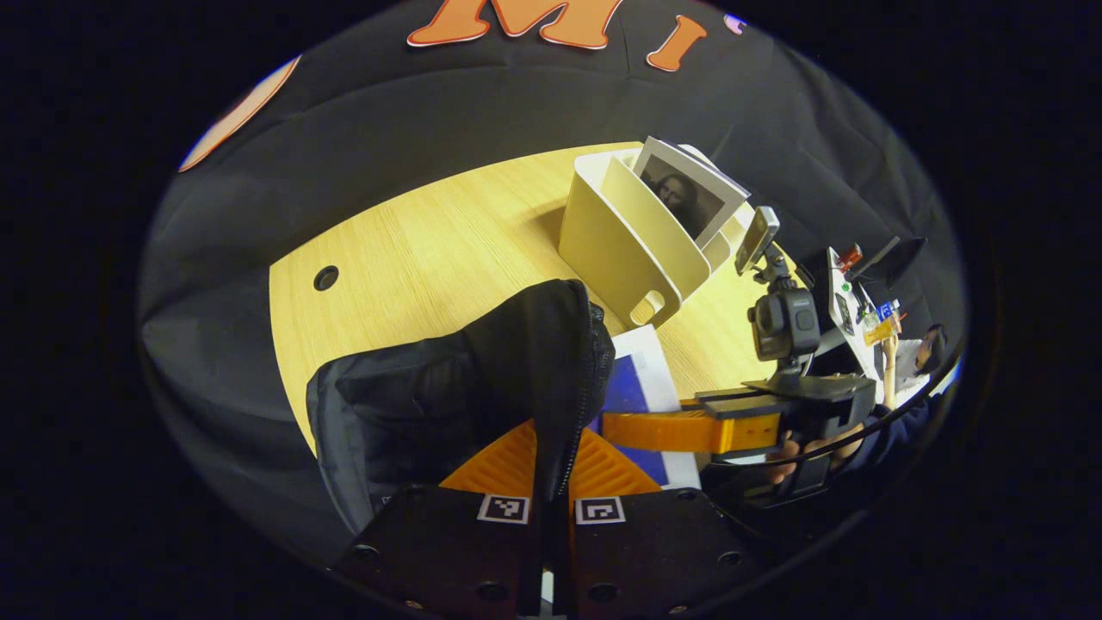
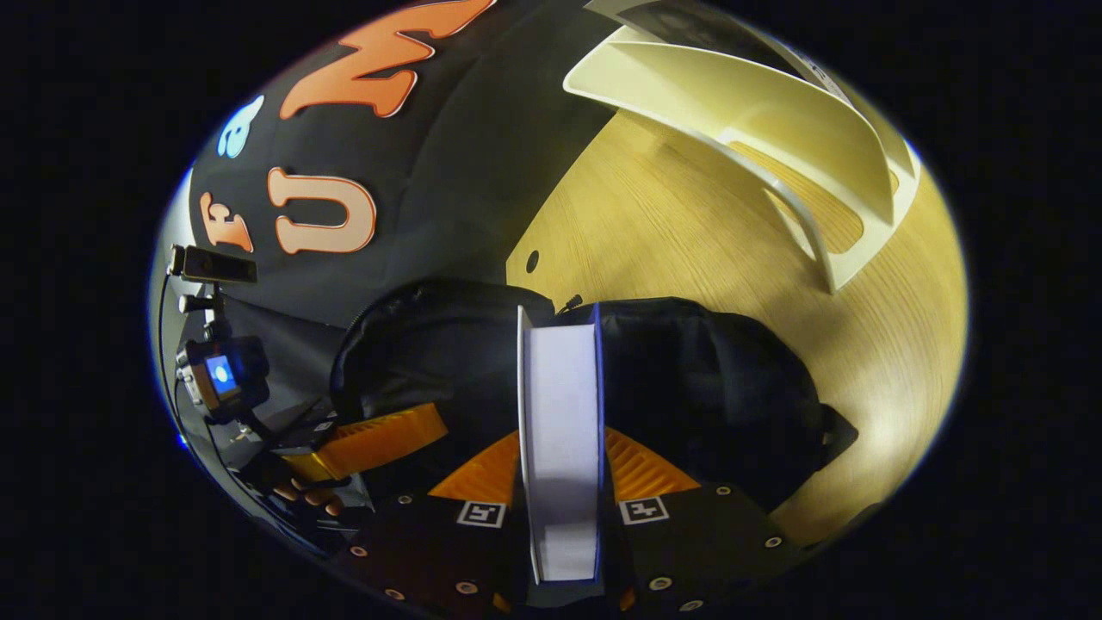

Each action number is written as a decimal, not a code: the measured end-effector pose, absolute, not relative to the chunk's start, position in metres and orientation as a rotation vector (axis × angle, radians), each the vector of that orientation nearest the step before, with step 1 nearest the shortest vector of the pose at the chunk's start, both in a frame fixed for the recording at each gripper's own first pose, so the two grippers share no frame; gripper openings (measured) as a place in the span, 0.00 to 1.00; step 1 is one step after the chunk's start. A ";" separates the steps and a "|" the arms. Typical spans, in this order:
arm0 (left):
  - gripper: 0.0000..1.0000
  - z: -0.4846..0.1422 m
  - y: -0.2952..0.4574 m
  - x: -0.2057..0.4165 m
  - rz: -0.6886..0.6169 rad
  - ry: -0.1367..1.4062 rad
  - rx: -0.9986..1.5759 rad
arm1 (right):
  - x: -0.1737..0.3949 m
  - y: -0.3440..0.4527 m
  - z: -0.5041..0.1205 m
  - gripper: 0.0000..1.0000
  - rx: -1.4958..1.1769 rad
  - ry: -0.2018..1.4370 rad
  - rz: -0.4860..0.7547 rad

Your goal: Open the schoolbag, grab two books from the bookshelf and put them into the schoolbag.

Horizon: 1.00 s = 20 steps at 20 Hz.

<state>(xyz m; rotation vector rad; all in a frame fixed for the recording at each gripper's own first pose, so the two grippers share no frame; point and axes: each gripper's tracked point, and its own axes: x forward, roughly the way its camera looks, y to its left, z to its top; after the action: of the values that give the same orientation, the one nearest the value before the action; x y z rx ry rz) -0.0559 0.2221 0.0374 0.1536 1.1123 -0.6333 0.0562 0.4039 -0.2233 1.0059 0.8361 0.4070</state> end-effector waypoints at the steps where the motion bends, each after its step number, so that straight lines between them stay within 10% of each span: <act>1: 0.06 0.035 0.215 -0.057 -0.639 1.110 0.149 | 0.058 0.410 -0.225 0.33 1.008 0.839 0.422; 8: 0.06 0.034 0.212 -0.057 -0.642 1.114 0.132 | 0.060 0.434 -0.245 0.39 0.982 0.964 0.458; 14: 0.06 0.028 0.212 -0.056 -0.607 1.120 0.111 | 0.026 0.388 -0.235 0.93 0.678 1.046 0.459; 20: 0.06 0.027 0.212 -0.063 -0.571 1.112 0.108 | 0.015 0.319 -0.212 0.98 0.484 1.032 0.413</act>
<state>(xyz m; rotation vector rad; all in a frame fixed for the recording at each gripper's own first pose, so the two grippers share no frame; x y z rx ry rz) -0.0634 0.2116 0.0274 0.1080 1.1115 -0.5714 0.0152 0.3186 -0.2118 0.4843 1.0316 0.4132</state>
